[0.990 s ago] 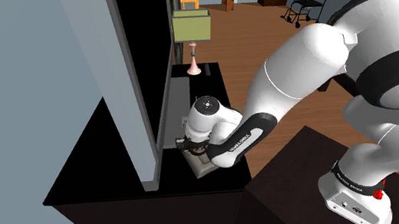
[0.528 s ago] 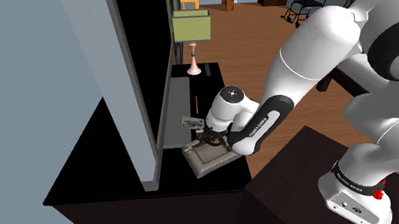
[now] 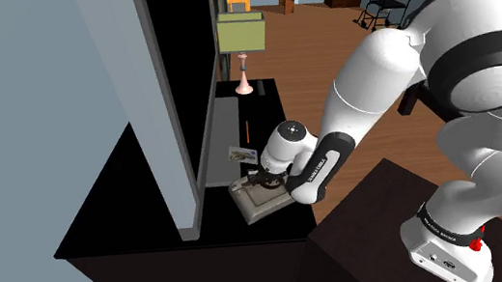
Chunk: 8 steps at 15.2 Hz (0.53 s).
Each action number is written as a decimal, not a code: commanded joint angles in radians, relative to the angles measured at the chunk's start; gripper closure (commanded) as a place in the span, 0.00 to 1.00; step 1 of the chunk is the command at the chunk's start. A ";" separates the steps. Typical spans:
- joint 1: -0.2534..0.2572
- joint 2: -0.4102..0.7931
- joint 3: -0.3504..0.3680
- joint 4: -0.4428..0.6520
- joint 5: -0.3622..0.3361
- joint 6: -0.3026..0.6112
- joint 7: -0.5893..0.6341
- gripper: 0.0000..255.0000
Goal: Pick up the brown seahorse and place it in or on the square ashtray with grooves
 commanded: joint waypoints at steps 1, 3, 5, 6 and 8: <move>-0.034 -0.028 0.036 0.006 0.004 0.026 0.002 1.00; -0.063 -0.057 0.067 0.016 0.005 0.049 0.005 1.00; -0.095 -0.094 0.100 0.030 0.006 0.075 0.011 1.00; -0.095 -0.094 0.100 0.030 0.006 0.075 0.011 1.00; -0.095 -0.094 0.100 0.030 0.006 0.075 0.011 1.00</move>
